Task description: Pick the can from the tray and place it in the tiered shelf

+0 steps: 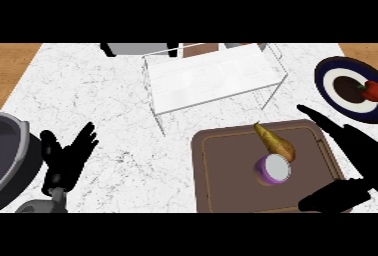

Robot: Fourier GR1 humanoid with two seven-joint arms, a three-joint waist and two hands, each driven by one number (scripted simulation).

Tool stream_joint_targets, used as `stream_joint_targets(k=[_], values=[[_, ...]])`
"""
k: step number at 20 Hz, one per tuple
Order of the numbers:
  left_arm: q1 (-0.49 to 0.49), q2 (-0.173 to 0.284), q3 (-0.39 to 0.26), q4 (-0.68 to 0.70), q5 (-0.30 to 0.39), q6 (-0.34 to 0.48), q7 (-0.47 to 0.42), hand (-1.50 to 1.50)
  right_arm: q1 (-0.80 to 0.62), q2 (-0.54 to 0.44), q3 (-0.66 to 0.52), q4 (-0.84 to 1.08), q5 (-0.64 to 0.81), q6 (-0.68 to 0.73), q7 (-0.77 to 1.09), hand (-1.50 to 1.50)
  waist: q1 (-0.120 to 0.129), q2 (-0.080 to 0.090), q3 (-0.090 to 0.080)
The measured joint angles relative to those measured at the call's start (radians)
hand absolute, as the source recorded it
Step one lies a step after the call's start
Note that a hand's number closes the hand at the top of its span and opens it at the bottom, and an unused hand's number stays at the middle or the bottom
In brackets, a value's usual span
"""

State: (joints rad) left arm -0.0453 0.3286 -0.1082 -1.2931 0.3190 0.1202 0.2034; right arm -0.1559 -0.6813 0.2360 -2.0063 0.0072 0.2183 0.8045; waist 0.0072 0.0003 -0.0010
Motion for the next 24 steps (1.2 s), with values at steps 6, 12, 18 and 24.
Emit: stream_joint_targets(k=[6,12,18,24], values=[[-0.010,-0.018,0.017,-0.024,-0.020,-0.001,0.030,0.00,-0.006,0.080,0.076,0.028,0.130,0.041,0.062,-1.50,-0.003,-0.001,0.001],[-0.018,-0.033,0.048,-0.013,-0.040,-0.024,0.036,0.00,0.024,0.153,0.089,0.035,0.256,0.059,0.085,-1.50,-0.007,-0.001,0.001],[0.006,-0.054,0.070,-0.042,-0.070,-0.036,0.056,0.00,0.039,0.230,0.078,0.053,0.358,0.096,0.078,-1.50,-0.006,-0.001,0.001],[0.012,-0.069,0.089,-0.077,-0.097,-0.047,0.086,0.00,0.076,0.303,0.095,0.097,0.476,0.098,0.040,-1.50,-0.006,-0.001,0.001]])
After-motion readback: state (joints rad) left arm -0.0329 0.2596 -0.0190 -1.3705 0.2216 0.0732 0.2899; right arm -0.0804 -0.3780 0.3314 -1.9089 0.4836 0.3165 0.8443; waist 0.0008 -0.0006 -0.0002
